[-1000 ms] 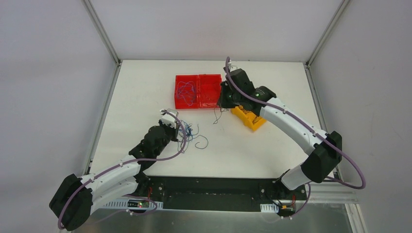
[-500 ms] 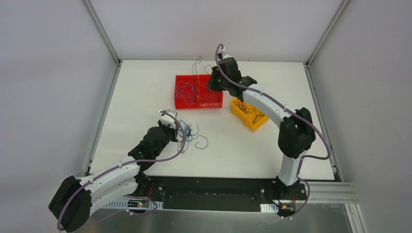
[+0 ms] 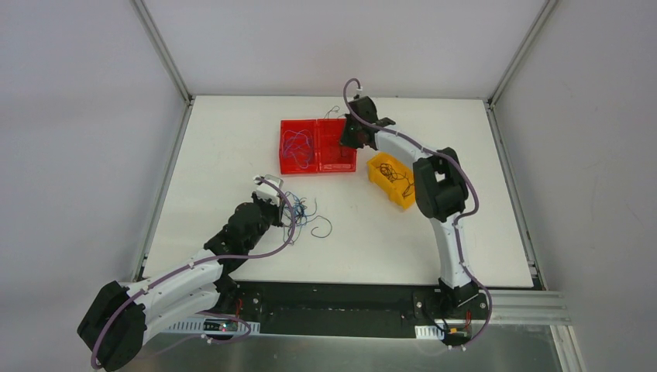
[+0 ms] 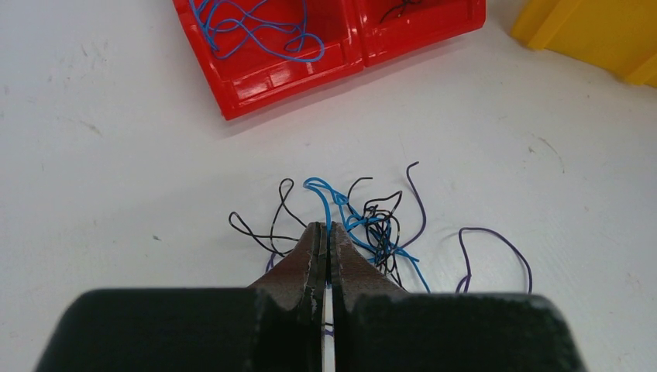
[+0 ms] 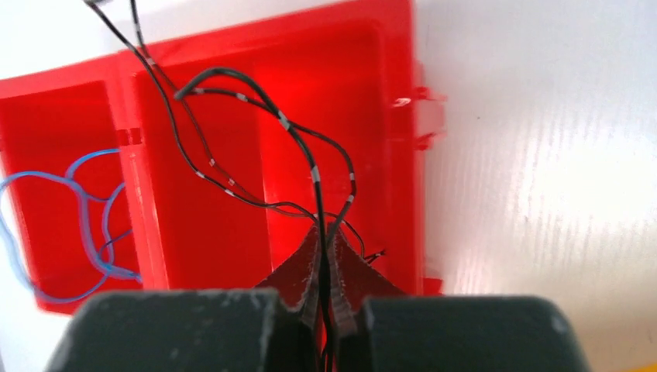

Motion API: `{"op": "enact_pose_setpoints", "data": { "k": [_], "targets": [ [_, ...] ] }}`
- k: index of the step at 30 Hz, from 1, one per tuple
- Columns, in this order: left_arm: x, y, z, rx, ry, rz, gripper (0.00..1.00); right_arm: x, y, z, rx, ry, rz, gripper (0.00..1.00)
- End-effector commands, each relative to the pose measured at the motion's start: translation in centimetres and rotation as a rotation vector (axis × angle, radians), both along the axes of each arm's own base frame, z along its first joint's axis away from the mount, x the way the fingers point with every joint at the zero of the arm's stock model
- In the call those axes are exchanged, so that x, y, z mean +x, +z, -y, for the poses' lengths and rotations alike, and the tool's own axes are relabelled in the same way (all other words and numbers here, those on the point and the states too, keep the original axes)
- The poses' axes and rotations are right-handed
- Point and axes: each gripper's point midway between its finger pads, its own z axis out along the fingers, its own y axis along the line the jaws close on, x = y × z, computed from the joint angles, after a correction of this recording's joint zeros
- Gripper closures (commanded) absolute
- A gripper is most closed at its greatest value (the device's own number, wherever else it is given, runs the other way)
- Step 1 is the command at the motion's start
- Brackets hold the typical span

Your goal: Untangle the cables

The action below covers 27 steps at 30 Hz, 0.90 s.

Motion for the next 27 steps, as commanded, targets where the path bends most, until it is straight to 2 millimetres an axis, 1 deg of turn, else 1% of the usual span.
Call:
{"op": "enact_pose_setpoints", "data": {
  "k": [1,4,6,7,8,9,10,11,12,14,17,22,24,27],
  "targets": [
    [0.6,1.1,-0.3,-0.013,0.021,0.046,1.00,0.2,-0.9,0.2,-0.094,0.010,-0.040,1.00],
    [0.6,1.0,-0.3,-0.010,0.021,0.044,1.00,-0.4,-2.5,0.3,-0.132,0.032,-0.078,1.00],
    [0.6,1.0,-0.3,-0.010,0.021,0.045,1.00,-0.8,-3.2,0.8,-0.170,0.037,-0.089,1.00],
    [0.6,1.0,-0.4,-0.009,0.022,0.045,1.00,0.9,-3.6,4.3,-0.189,-0.027,-0.100,1.00],
    [0.6,1.0,-0.4,-0.009,0.023,0.045,1.00,-1.1,-3.9,1.5,-0.214,0.039,-0.101,1.00],
    [0.6,1.4,-0.4,-0.016,0.024,0.055,1.00,-1.7,-4.2,1.3,-0.236,0.055,-0.106,1.00],
    [0.6,1.1,-0.4,-0.010,0.024,0.048,1.00,-2.1,-4.3,1.3,-0.261,0.065,-0.103,1.00],
    [0.6,1.1,-0.4,-0.008,0.023,0.046,1.00,-0.8,-3.5,0.4,-0.245,0.064,-0.022,1.00],
    [0.6,1.1,-0.4,-0.009,0.024,0.047,1.00,-2.8,-4.4,1.3,-0.319,0.083,-0.078,1.00],
    [0.6,1.1,-0.5,-0.009,0.025,0.050,1.00,-4.0,-4.7,2.2,-0.400,0.094,-0.069,1.00],
    [0.6,1.1,-0.5,-0.007,0.027,0.051,1.00,-5.5,-4.5,2.8,-0.444,0.106,-0.059,1.00],
    [0.6,1.0,-0.4,-0.003,0.024,0.048,1.00,-8.0,-3.6,3.5,-0.422,0.113,-0.055,1.00],
    [0.6,1.0,-0.4,-0.004,0.021,0.047,1.00,-8.7,-2.9,3.6,-0.413,0.115,-0.043,1.00],
    [0.6,1.1,-0.3,-0.005,0.019,0.049,1.00,-8.9,-1.5,3.8,-0.417,0.114,-0.019,1.00]
  ]
}}
